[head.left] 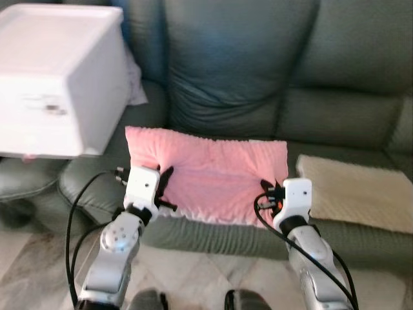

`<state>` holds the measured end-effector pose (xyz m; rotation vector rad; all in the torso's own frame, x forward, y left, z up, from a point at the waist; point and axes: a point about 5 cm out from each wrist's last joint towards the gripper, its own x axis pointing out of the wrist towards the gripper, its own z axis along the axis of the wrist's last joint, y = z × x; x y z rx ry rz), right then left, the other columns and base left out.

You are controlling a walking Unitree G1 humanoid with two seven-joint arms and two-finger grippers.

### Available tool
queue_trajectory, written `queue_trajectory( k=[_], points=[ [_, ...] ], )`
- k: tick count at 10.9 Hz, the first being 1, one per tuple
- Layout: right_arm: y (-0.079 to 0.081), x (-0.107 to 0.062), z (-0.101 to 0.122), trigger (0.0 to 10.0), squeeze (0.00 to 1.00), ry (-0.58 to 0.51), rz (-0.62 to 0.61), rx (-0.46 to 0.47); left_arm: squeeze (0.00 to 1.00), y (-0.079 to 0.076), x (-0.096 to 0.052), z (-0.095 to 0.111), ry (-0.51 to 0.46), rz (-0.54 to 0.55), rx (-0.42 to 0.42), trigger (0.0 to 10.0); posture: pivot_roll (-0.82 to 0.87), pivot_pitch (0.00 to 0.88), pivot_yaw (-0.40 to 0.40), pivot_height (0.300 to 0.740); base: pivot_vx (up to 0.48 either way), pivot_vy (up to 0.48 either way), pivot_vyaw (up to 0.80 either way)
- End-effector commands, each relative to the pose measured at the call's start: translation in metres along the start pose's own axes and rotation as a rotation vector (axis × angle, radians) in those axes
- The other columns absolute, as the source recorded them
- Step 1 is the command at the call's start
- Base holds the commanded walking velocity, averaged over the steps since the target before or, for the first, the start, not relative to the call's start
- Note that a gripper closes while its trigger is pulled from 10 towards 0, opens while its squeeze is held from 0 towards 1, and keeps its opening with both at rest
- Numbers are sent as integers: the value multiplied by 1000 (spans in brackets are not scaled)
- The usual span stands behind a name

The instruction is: Move the pillow to the sofa

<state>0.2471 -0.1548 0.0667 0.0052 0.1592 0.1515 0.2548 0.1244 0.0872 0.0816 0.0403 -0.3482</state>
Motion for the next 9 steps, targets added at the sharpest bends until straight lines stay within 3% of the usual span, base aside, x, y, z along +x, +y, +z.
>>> queue_trajectory(
  k=[1, 3, 9],
  points=[
    [-6, -1, 3, 10000, 0, -11, -19, -9, 0, -7, 2, 7, -34, -40, -2, 10000, -18, 91, -39, 740, 0, 0, -800],
    [-7, -2, 3, 10000, 0, -11, -20, -9, 0, -7, 0, 6, -34, -45, -9, 10000, -19, 94, -38, 740, 0, 0, -800],
    [-7, -4, 3, 10000, 0, -13, -29, -13, 0, -3, -3, 4, -32, -38, -17, 10000, -21, 103, -35, 740, 224, 0, 0]
  ],
)
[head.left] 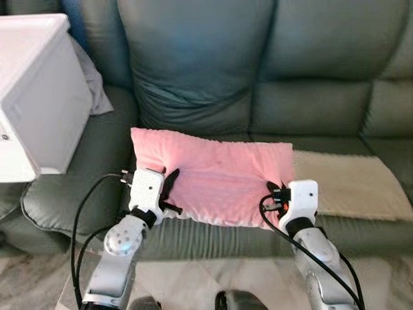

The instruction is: Move the pillow to the sofa

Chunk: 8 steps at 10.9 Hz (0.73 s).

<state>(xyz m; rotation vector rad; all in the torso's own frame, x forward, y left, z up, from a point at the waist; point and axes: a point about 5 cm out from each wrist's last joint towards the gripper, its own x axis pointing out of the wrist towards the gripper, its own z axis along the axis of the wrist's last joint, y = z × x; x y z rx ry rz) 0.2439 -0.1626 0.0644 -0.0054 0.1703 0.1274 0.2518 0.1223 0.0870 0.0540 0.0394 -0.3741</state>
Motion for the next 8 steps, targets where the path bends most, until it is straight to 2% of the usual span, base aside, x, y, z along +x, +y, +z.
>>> queue_trajectory(
  k=[1, 3, 8],
  points=[
    [0, -1, 6, 10000, 0, -25, -5, -5, 0, 0, -1, 4, -24, -12, 7, 10000, -21, 104, -35, 740, 285, 0, 0],
    [0, -1, 6, 10000, 0, -26, -5, -6, 0, 0, -1, 5, -25, -14, 7, 10000, -21, 104, -35, 740, 281, 0, 0],
    [0, -2, 5, 10000, 0, -23, -5, -6, 0, 4, -4, 3, -11, 15, 39, 10000, -16, 115, -35, 740, 0, 0, 0]
  ],
)
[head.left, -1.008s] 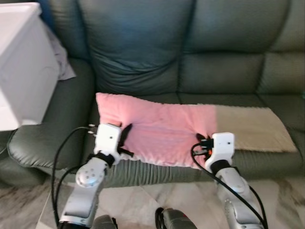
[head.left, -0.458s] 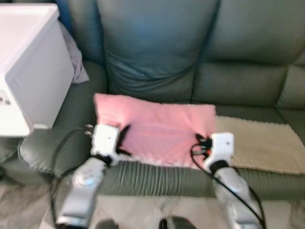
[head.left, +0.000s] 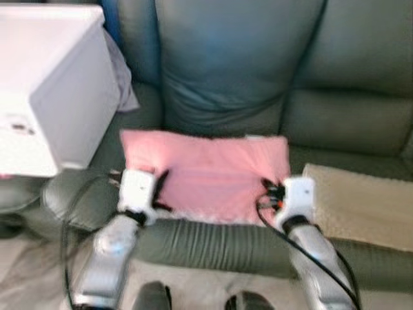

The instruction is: Move the pillow to the sofa

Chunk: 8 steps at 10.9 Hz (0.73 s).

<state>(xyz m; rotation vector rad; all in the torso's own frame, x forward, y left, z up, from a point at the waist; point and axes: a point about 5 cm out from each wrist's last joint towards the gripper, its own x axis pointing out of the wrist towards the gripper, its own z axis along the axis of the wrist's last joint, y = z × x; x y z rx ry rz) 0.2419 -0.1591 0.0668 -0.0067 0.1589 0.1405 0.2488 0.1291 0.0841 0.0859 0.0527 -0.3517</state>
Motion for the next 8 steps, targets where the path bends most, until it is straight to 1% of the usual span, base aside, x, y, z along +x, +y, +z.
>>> queue_trajectory(
  k=[1, 2, 3, 4, 6, 7, 8],
  points=[
    [-4, 0, 4, 10000, 0, -18, -20, -1, 0, 1, 0, 6, -32, 8, 30, 10000, -15, 118, -35, 740, 0, 0, 0],
    [-4, 1, 6, 10000, 0, -28, -24, -1, 0, 7, -1, 5, -39, 59, 67, 10000, -15, 123, -34, 740, 0, 0, 0],
    [-4, 0, 6, 10000, 0, -29, -27, -2, 0, 12, -4, 2, -32, 99, 79, 10000, -14, 131, -34, 740, 0, 0, 0],
    [-3, -1, 6, 10000, 0, -27, -27, -1, 0, 13, -5, 1, -28, 102, 75, 10000, -14, 135, -33, 740, 0, 0, 0],
    [-2, -1, 5, 10000, 0, -25, -25, 4, 0, 13, -6, 0, -26, 122, 91, 10000, -12, 135, -32, 705, 0, 0, 0],
    [-2, -1, 4, 10000, 0, -24, -24, 5, 0, 15, -5, -1, -11, 152, 92, 10000, -12, 136, -33, 685, 0, 0, 0],
    [-1, -1, 5, 10000, 0, -26, -21, 10, 0, 14, -5, -2, -15, 146, 84, 10000, -12, 139, -29, 660, 0, 0, 0]
  ],
)
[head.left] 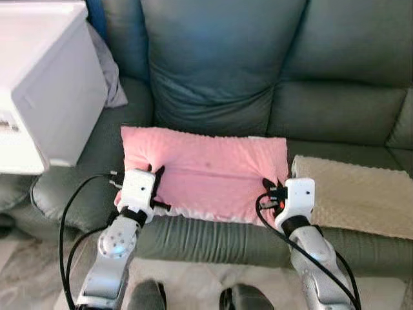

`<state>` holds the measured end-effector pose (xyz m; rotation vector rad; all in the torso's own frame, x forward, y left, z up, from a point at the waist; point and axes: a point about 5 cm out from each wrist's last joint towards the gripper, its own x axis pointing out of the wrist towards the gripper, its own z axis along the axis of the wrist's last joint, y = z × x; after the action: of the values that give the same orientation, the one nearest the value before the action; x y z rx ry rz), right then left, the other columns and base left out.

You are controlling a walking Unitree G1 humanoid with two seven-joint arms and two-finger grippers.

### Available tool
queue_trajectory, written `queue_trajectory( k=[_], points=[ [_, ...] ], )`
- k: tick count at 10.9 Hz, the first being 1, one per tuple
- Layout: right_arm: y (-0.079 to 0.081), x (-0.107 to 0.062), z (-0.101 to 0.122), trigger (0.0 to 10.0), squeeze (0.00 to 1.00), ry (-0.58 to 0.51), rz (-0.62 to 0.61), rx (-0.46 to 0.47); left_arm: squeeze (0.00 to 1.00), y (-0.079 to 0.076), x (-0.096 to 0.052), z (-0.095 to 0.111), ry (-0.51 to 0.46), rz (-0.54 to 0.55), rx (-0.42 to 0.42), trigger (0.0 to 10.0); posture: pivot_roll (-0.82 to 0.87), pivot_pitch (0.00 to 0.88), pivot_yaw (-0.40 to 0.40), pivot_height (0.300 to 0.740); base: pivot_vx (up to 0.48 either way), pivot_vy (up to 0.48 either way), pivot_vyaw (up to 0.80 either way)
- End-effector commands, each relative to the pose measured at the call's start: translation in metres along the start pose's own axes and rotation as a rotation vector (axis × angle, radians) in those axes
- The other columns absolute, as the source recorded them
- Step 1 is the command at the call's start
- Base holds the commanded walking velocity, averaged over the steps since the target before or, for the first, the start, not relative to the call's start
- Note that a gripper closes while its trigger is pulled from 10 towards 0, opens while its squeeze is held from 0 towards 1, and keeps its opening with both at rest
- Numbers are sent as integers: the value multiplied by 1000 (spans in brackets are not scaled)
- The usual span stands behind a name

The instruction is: Move the pillow to the sofa

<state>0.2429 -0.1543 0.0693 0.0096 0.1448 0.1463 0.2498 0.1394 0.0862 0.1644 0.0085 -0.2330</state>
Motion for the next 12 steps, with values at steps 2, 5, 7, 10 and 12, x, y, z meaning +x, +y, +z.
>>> queue_trajectory(
  k=[2, 5, 7, 10, 12],
  points=[
    [-6, -3, 1, 10000, 0, -8, -33, -2, 0, 2, -6, -5, 7, 1, 15, 10000, -14, 142, -28, 625, 0, 0, 0],
    [-5, -2, 1, 10000, 0, -10, -35, 1, 0, 1, -4, -4, 13, 13, 7, 10000, -12, 142, -30, 610, 0, 0, 0],
    [-8, -2, 1, 10000, 0, -10, -43, -1, 0, -1, -4, -3, 7, -15, -6, 10000, -14, 142, -29, 610, 0, 0, 0],
    [-9, -3, 1, 10000, 0, -12, -40, 2, 0, 0, -2, -1, -1, 3, 0, 10000, -15, 143, -30, 610, 0, 0, 0],
    [-7, -2, 1, 10000, 0, -12, -35, 5, 0, -1, -1, 2, -19, -15, -23, 10000, -11, 136, -35, 610, 0, 0, 0]
  ],
)
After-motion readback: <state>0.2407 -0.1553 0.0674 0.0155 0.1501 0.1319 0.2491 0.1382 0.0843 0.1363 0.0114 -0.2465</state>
